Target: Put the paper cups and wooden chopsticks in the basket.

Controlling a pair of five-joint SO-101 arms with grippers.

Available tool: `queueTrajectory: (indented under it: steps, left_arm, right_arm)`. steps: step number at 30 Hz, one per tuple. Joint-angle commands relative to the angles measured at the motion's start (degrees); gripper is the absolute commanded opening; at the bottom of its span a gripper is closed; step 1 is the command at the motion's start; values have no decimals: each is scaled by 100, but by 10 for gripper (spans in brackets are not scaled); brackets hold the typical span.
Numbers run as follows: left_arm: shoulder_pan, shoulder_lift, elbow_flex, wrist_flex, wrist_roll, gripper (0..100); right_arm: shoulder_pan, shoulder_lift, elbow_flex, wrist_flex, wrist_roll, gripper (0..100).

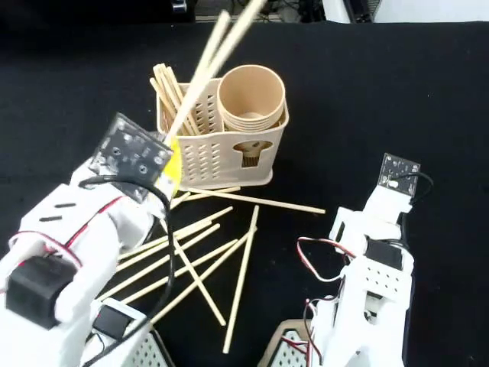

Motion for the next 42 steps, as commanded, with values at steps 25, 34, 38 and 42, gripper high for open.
queueTrajectory:
  steps: [25,34,38,42]
  left_arm:
    - [-655,35,4321,-7297,1354,31]
    - [-655,44,4611,-7305,1354,32]
    - [-646,149,4673,-7297,1354,33]
    - [-655,686,4505,-7305,1354,33]
  right_arm:
    - [44,-101,-22,-105,0,15]
    - [44,-101,-22,-105,0,15]
    - [44,-101,-22,-105,0,15]
    - [44,-92,-13,-105,0,15]
